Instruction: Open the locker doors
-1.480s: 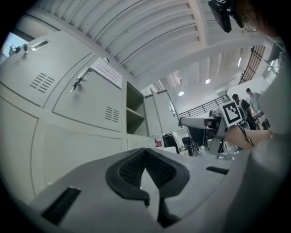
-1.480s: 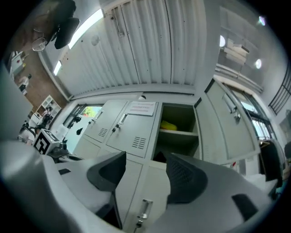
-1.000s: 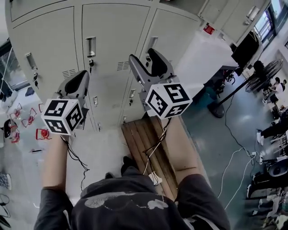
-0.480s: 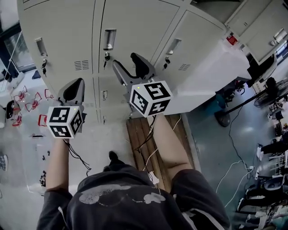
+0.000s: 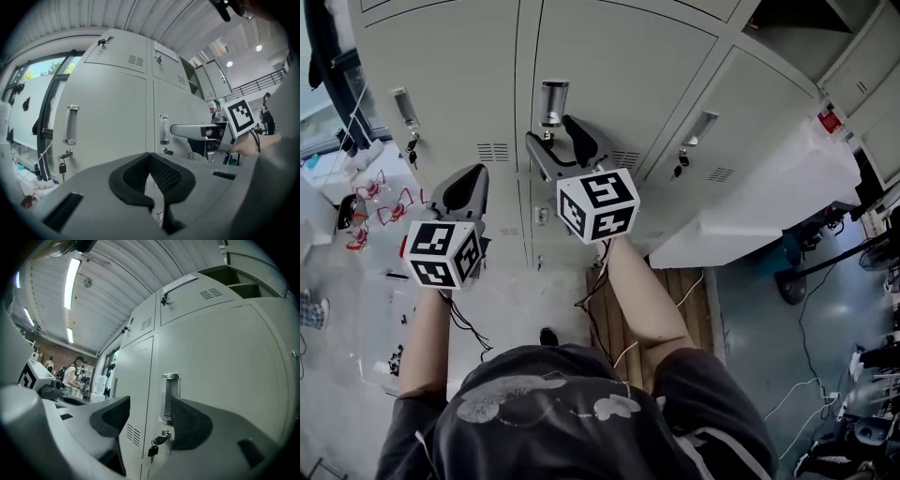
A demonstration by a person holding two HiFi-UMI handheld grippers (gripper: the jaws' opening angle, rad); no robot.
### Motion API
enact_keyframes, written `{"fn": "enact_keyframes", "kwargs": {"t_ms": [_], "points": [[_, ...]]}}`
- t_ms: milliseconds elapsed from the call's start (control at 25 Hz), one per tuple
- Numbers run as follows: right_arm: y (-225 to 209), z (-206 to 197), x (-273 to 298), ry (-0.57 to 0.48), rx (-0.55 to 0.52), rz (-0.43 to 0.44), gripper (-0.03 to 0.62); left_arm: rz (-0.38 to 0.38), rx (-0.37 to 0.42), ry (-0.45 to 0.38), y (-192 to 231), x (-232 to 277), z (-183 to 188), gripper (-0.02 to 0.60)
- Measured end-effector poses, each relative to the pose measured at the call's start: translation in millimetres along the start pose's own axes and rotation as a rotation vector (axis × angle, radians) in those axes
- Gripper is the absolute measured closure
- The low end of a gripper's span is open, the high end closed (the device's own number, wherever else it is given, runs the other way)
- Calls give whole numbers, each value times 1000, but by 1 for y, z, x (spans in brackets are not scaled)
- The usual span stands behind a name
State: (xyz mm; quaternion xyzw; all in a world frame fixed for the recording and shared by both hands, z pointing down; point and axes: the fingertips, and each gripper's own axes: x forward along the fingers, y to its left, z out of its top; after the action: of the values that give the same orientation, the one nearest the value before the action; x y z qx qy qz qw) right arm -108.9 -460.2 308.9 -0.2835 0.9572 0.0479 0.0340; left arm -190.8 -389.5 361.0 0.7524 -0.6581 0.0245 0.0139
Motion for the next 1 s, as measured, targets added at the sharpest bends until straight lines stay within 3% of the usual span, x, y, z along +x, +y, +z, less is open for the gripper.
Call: {"fn": "enact_keyframes", "kwargs": {"t_ms": [400,760,1000], "points": [[-3,-12,41,-15,12,26,315,80,5,6,16,10,-9,572],[-10,-15,62,-3,14,-50,315,135,-22,7,35,1,-20,572],[-10,-15,62,-4,50,-115,315,102,-25,16,43,-2,-18,572]]}}
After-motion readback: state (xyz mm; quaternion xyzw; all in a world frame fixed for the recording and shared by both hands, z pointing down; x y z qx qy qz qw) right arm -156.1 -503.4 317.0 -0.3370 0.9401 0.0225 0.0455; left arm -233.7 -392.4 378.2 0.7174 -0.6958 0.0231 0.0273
